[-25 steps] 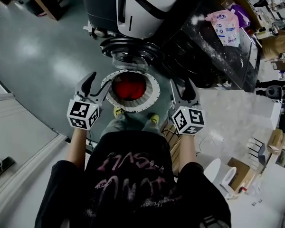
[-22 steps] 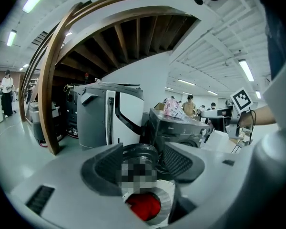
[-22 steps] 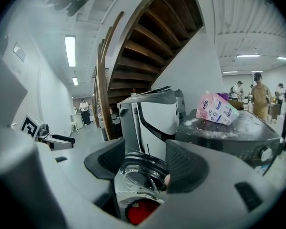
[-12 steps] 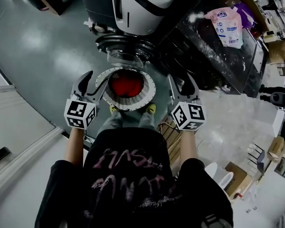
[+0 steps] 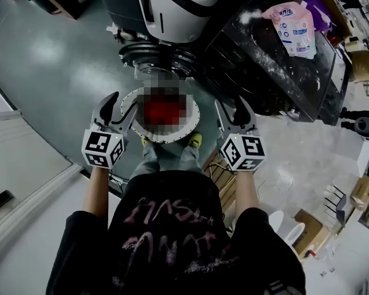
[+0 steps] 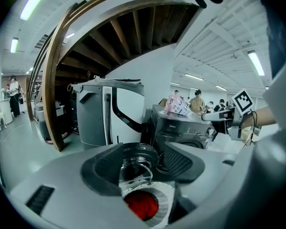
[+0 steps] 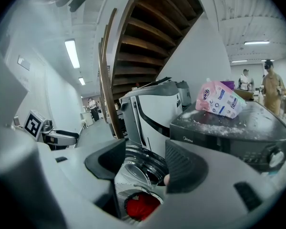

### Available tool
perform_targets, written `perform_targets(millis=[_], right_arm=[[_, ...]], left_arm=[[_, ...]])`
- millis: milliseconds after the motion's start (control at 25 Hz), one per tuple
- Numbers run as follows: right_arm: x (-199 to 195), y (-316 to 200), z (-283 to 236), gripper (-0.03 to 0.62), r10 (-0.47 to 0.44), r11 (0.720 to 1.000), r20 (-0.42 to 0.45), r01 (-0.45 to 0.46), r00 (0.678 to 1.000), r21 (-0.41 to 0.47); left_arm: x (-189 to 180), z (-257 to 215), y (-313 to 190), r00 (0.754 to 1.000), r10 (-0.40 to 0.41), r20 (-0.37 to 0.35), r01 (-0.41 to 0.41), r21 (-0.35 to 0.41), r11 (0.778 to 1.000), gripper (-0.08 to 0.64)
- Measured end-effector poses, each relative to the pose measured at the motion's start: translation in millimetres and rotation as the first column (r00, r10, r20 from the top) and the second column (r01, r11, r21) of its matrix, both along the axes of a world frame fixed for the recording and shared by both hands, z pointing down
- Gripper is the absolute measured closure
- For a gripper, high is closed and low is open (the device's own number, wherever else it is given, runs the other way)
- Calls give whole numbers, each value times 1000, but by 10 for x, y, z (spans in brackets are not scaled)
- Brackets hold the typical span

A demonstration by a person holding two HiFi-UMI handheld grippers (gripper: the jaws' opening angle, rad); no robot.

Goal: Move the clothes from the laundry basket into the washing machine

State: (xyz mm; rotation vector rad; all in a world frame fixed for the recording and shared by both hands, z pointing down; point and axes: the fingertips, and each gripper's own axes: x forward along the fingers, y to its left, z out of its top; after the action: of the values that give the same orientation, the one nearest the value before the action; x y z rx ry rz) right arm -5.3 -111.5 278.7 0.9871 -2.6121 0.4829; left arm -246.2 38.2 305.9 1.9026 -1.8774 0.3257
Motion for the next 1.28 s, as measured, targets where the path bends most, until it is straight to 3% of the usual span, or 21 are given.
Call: perform_targets(millis=[480,760,1280], right_arm=[[-147,118,283,339,-22,996,2,22,1000,-82],[-205,208,691,342,-13,982,1,13,1000,-190],[-291,375,1432,345,-24,957,-50,8,998,-291]], left_arm=[[95,263,33,999,-10,-49,8,-44,999,293],[120,570,124,997,-27,-68,21,-99,995,293],[62,1194,123,992,-58,-115,38,-166,985,295]])
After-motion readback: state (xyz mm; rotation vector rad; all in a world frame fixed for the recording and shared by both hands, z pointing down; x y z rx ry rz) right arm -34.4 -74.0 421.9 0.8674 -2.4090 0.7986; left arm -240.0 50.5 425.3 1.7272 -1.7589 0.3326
